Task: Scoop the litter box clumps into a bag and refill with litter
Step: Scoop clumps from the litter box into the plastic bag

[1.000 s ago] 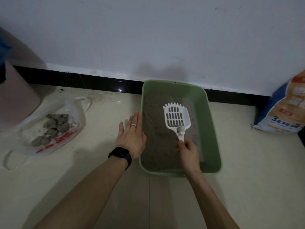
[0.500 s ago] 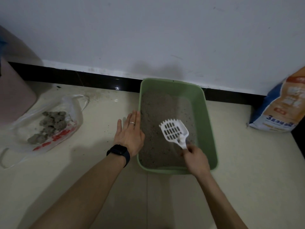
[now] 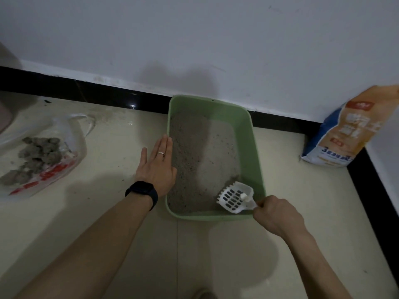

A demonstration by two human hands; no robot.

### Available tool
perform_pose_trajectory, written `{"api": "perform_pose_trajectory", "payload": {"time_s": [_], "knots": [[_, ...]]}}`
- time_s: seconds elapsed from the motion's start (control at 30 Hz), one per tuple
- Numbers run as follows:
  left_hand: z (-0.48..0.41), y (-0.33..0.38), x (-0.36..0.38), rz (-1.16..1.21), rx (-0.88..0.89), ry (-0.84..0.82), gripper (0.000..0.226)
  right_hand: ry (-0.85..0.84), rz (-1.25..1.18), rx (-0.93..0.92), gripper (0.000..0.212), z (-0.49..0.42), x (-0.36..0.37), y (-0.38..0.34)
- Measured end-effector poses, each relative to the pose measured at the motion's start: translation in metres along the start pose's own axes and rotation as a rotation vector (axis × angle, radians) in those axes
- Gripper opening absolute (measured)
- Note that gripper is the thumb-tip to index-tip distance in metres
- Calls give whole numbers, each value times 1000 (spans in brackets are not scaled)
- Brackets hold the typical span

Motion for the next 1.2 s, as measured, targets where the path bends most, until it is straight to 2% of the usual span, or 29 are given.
{"api": "perform_pose_trajectory", "payload": {"time_s": [0.13, 0.23, 0.33, 0.5, 0.6, 0.7, 0.77, 0.93, 1.07, 1.2], "knots": [[2, 0, -1, 9, -2, 8, 73, -117, 25, -77, 19, -6, 5, -29], [2, -1, 1, 6, 0, 0, 72, -88, 80, -91, 40, -17, -2, -44], [1, -2, 2, 16, 1, 1, 72, -218, 16, -147, 60, -23, 12, -57], [1, -3, 2, 7, 6, 1, 72, -284, -170, -225, 42, -22, 30, -72], [1, -5, 2, 12, 30, 21, 69, -295, -404, -184, 34, -29, 46, -87], [2, -8, 2, 28, 49, 55, 68, -289, -498, -157, 17, -36, 57, -104], [2, -9, 3, 50, 52, 65, 68, -307, -614, -136, 18, -41, 61, -110], [4, -12, 11, 90, 51, 104, 66, -228, -782, -156, 23, -52, 72, -161], [2, -12, 17, 92, 108, 105, 67, -145, -1026, -53, 28, -77, 69, -202], [1, -11, 16, 43, 109, 118, 68, -45, -1203, 33, 47, -101, 43, -237]]}}
Point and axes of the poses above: each hand's wrist, its own z-axis away from the middle knuckle, its own x-axis out of the palm, y = z × x, the point moved 8 cm from there along -z, towards the middle knuckle, and after that the axes turned 1 degree about -z, right-handed, at the moved point
